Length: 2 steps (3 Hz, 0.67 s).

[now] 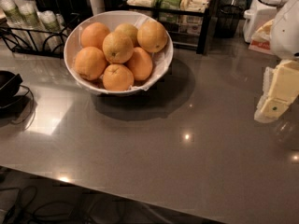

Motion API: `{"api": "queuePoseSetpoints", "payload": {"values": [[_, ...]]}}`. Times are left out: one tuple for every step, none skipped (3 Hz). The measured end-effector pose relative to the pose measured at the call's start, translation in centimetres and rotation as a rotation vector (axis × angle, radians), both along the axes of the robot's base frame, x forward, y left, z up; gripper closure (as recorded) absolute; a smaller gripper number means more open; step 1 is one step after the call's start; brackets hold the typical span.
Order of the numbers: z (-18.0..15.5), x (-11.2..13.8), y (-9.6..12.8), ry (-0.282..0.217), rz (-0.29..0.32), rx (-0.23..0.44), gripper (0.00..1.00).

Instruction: Pick orange from white bowl

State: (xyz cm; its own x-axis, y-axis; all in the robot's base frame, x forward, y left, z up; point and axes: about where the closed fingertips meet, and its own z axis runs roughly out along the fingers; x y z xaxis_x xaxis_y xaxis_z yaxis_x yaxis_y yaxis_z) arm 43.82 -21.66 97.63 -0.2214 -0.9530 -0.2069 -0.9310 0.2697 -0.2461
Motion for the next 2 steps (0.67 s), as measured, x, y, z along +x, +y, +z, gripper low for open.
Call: {"api": "queuePoseSetpoints", "payload": {"values": [[0.0,0.01,0.01,0.0,0.0,0.001,0.0],[0.12,0.37,0.22,-0.004,0.002,0.017,0.0]]}}
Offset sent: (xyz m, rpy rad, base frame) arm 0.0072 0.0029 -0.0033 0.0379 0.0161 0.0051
